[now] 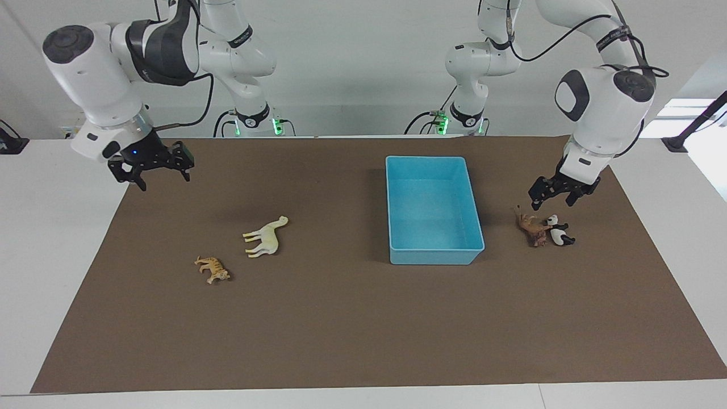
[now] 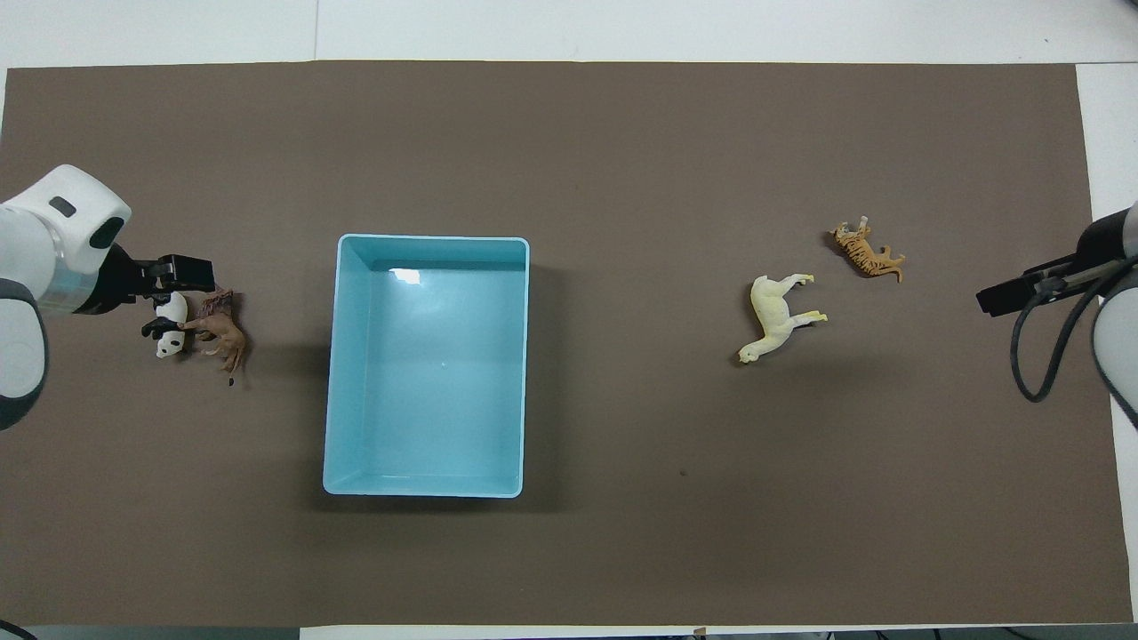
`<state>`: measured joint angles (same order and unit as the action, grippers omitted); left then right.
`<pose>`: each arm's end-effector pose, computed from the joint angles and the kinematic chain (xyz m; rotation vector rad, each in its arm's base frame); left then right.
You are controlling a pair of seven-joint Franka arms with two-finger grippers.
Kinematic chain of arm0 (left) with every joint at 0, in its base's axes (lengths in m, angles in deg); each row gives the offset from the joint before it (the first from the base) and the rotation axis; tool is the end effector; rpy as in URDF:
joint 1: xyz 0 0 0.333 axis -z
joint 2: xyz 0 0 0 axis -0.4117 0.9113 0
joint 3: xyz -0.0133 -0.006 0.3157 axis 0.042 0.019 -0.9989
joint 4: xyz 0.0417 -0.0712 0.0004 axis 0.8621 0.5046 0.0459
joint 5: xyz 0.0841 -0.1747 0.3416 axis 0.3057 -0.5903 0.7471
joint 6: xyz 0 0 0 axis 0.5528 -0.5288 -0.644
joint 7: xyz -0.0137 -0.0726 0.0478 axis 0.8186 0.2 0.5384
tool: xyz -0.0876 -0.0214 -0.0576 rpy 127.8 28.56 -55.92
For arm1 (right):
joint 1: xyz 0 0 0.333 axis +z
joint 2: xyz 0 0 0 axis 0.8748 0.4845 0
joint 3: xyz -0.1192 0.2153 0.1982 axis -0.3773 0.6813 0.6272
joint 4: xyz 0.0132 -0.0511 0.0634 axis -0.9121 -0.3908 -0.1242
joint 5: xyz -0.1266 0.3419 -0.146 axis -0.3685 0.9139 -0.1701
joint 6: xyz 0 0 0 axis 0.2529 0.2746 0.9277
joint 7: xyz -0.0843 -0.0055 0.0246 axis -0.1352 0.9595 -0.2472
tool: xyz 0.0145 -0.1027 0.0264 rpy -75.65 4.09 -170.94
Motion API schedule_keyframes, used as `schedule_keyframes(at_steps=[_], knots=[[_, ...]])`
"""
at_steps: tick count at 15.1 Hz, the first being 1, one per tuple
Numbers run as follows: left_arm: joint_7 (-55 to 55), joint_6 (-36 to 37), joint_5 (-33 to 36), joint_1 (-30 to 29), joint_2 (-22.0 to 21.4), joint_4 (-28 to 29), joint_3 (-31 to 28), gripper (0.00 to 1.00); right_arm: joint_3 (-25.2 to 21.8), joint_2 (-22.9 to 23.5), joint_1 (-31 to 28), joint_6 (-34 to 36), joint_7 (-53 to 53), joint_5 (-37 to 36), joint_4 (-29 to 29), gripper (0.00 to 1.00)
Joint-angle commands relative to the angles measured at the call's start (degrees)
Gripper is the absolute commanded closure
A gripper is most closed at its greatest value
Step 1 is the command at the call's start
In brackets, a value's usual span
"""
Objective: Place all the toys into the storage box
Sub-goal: 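Grasp the horse with the left gripper while the right gripper grasps the dog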
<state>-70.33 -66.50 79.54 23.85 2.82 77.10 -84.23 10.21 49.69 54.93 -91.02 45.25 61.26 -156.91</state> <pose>0.5561 0.0070 0.4349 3.1313 0.1407 0.1380 0.5498 -0.0512 0.5135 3.0704 0.5325 -0.0380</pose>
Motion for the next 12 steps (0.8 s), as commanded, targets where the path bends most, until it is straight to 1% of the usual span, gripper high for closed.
schedule_keyframes(at_steps=[1,3,4,6,8,10,12], knots=[[4.13,-10.94,-0.01,-0.68,-0.18,9.24,0.16,0.0,0.46,1.44,0.2,-9.81,7.45,-0.58,-6.85,0.0],[4.04,-14.66,-0.01,-2.6,2.71,10.22,0.16,0.0,0.37,4.79,1.95,-16.66,15.0,-0.58,-9.05,0.0],[4.04,-17.19,-0.01,-2.87,3.34,11.44,0.16,0.0,0.46,5.5,2.22,-20.09,17.48,-0.58,-10.1,0.0],[4.13,-22.03,-0.01,-3.05,3.95,13.99,0.16,0.0,0.46,8.48,2.66,-23.8,22.66,-0.58,-10.47,0.0],[4.31,-23.8,-0.01,-3.05,5.79,13.92,0.16,0.0,0.37,10.77,3.63,-28.55,24.0,-1.1,-10.47,0.0],[5.88,-25.04,-0.01,-2.97,7.12,13.91,0.16,0.0,0.37,13.05,3.72,-30.93,24.18,-1.2,-10.12,0.0],[7.64,-25.04,-0.01,-2.97,7.21,13.74,0.16,0.0,0.37,15.16,3.81,-33.3,24.97,-1.28,-9.77,0.0]])
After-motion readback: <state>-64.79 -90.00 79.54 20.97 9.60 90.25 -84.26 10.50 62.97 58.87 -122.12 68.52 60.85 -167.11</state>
